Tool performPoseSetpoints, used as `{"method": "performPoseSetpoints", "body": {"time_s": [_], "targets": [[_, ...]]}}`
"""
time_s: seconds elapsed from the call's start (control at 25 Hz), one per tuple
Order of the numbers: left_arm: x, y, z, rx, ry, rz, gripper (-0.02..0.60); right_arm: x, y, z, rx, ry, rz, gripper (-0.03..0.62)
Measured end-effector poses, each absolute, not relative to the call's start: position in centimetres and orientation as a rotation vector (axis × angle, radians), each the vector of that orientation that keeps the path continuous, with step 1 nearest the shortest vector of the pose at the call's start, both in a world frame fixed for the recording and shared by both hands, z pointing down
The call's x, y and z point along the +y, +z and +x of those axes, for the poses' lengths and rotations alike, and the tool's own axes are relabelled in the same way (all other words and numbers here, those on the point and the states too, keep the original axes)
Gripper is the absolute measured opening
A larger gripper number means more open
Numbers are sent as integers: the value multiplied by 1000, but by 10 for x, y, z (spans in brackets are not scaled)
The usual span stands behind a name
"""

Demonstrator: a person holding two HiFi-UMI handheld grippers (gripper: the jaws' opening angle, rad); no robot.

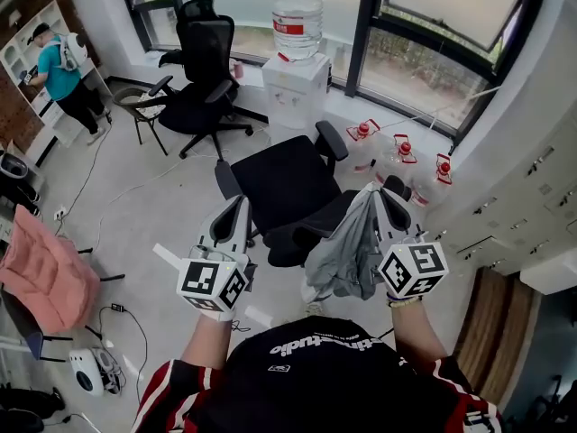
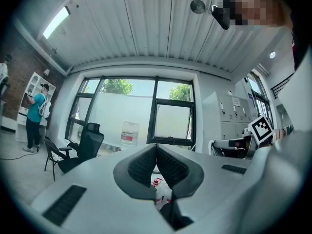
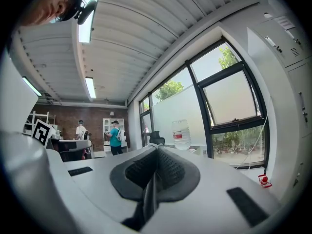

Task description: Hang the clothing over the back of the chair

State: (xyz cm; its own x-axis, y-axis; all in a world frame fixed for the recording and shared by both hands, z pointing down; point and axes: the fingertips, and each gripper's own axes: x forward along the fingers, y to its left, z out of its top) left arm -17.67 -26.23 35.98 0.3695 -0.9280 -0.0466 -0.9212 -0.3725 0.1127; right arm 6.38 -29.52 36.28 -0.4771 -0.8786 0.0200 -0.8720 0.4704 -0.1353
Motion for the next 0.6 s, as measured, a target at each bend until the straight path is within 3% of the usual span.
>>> {"method": "performPoseSetpoints", "body": {"time_s": [0.6], "targets": [[-350,366,-183,-1737,-127,2502,25,-416,360,36,2729,-164,-1503,18]]}}
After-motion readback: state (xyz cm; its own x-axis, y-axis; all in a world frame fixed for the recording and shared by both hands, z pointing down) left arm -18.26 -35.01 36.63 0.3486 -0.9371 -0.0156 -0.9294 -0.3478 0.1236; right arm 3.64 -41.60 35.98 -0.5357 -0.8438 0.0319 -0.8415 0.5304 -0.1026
